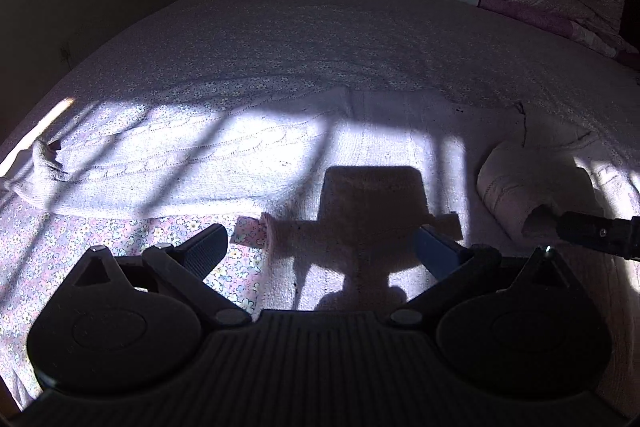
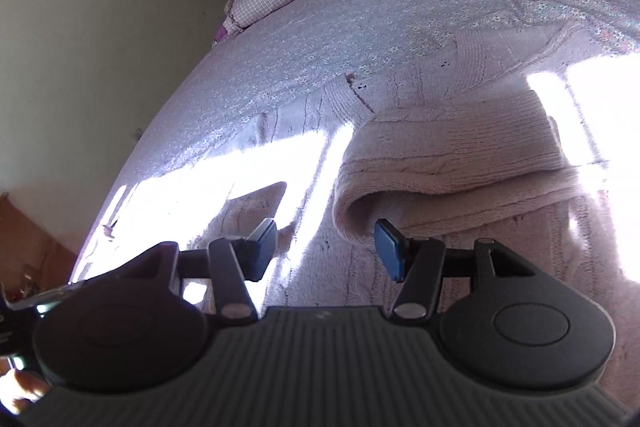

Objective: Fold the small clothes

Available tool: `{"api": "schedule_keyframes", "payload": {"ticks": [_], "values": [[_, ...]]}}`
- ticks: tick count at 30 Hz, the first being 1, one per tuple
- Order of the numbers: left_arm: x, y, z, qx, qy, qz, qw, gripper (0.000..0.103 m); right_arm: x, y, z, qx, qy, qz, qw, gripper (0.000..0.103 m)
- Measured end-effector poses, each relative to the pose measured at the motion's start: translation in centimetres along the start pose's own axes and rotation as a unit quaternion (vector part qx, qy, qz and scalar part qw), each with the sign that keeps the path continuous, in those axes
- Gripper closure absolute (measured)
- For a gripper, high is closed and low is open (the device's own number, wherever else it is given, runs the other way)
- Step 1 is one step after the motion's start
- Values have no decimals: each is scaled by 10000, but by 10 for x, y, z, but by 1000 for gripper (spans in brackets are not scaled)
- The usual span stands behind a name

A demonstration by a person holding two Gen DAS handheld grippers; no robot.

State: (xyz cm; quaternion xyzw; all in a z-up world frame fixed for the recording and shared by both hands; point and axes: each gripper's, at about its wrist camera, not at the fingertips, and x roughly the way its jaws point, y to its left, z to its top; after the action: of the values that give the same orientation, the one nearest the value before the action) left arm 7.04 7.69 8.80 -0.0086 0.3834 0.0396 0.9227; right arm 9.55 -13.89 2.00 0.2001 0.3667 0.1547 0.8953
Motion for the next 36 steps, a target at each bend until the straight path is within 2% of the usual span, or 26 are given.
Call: {"api": "schedule_keyframes", "payload": {"ticks": [7, 13, 18, 31, 36], "values": [[-5, -47, 11, 494, -126, -345, 9981, 0, -31, -35, 6, -194, -294, -901, 9953, 45], [2, -95, 19, 874, -159, -698, 9936, 0, -47, -78, 12, 61, -450, -1360, 9897, 45], [17, -134, 24, 1163, -135, -887, 9891, 0, -50, -104, 11, 234, -491, -1560, 9863, 46], [57, -222, 16, 2054, -68, -1458, 9677, 0, -46, -136, 3, 361, -614, -1860, 9800, 48], [77, -239, 15, 2079, -5, -1359, 9687, 5, -41, -148, -4, 456, -505, -1904, 9793, 49]]}}
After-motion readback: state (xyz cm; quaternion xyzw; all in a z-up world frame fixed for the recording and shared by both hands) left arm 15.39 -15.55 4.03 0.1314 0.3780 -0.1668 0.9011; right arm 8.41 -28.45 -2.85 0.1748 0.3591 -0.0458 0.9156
